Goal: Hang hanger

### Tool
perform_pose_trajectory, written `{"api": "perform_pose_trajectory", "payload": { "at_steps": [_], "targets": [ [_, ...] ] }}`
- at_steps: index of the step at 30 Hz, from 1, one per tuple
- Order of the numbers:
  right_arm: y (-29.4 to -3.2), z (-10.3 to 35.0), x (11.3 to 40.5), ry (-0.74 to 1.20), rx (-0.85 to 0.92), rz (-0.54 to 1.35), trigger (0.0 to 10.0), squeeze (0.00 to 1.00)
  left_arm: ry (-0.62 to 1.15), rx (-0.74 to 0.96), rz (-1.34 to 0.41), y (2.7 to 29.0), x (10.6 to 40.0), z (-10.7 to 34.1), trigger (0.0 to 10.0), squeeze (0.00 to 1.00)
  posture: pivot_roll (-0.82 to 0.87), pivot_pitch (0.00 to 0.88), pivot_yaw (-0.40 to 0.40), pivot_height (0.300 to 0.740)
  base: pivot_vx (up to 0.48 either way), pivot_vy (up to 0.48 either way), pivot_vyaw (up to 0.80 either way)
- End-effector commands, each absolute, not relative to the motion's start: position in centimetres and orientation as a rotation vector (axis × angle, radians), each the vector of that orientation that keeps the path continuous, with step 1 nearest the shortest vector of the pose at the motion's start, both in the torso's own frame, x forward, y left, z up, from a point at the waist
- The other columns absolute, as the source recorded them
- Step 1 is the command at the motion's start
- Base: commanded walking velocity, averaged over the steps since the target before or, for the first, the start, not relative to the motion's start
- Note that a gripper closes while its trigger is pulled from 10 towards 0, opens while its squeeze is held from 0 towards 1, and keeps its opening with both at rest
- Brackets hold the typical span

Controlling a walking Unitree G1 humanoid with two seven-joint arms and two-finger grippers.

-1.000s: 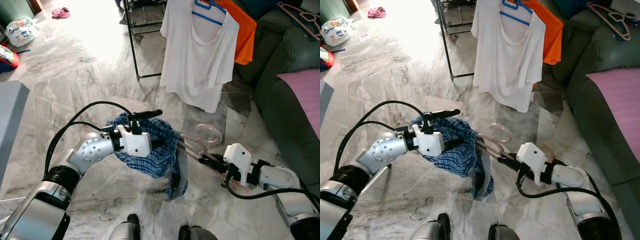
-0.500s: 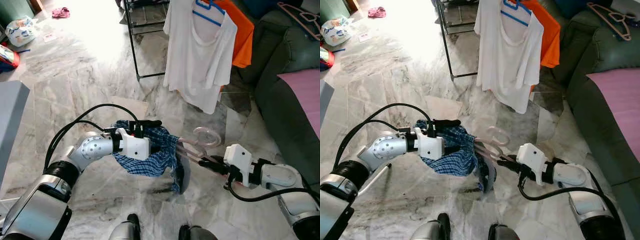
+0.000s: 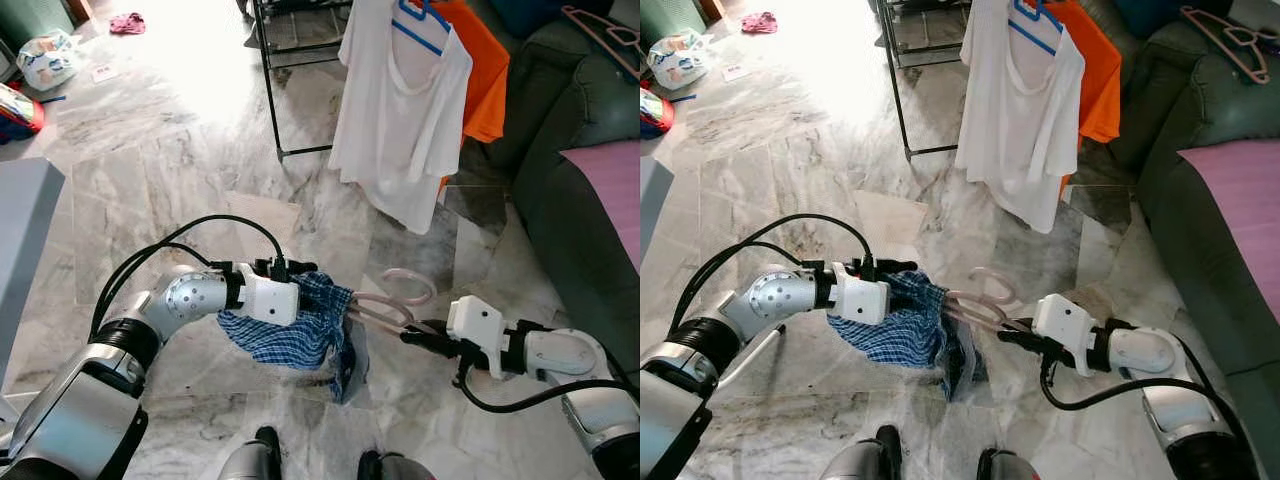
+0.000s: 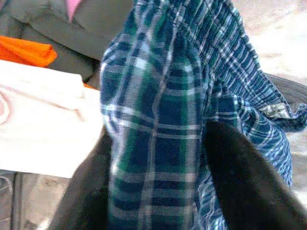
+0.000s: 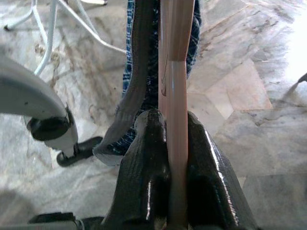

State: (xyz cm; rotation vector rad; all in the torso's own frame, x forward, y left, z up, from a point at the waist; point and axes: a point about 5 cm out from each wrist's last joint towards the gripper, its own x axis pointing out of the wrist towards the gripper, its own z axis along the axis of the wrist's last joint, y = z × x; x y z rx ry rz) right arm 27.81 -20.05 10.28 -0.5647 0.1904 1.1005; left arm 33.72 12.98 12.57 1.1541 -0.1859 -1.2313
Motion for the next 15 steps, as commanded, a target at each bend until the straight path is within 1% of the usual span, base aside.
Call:
{"api": "perform_pose_trajectory", "payload": {
  "at_steps": [1,5,6,7,8,9,14,15],
  "targets": [
    [-19.91,10.27,27.78,0.185,-0.587,1.117,10.0,0.0,-0.135,1.173,-1.269,13.43,33.39,11.82,0.0,0.0,0.02,0.252,0.052,0.74,0.0,0.0,0.0],
    [-19.89,10.19,27.81,0.188,-0.595,1.117,10.0,0.0,-0.126,1.173,-1.273,13.5,33.38,11.76,0.0,0.0,0.02,0.253,0.052,0.74,0.0,0.0,0.0],
    [-19.81,10.01,27.87,0.196,-0.611,1.118,10.0,0.0,-0.118,1.172,-1.283,13.42,33.36,11.72,4.4,0.0,0.02,0.253,0.055,0.74,0.0,0.0,0.0],
    [-19.75,9.93,27.9,0.199,-0.621,1.121,10.0,0.0,-0.109,1.171,-1.293,13.35,33.33,11.63,7.4,0.0,0.02,0.253,0.055,0.74,0.0,0.0,0.0],
    [-19.71,9.88,27.92,0.2,-0.628,1.122,10.0,0.0,-0.102,1.171,-1.3,13.31,33.3,11.56,7.4,0.0,0.02,0.253,0.055,0.74,0.0,0.0,0.0],
    [-19.64,9.84,27.93,0.2,-0.632,1.124,10.0,0.0,-0.099,1.172,-1.308,13.25,33.24,11.48,10.0,0.0,0.02,0.254,0.055,0.74,0.0,0.0,0.0],
    [-19.48,9.73,28.0,0.202,-0.638,1.125,10.0,0.0,-0.082,1.167,-1.333,13.04,33.07,11.18,10.0,0.0,0.02,0.252,0.056,0.74,0.0,0.0,0.0],
    [-19.42,9.71,28.04,0.201,-0.64,1.125,10.0,0.0,-0.081,1.154,-1.338,12.91,33.07,11.22,10.0,0.94,0.02,0.251,0.054,0.74,0.0,0.0,0.0]
  ]
}}
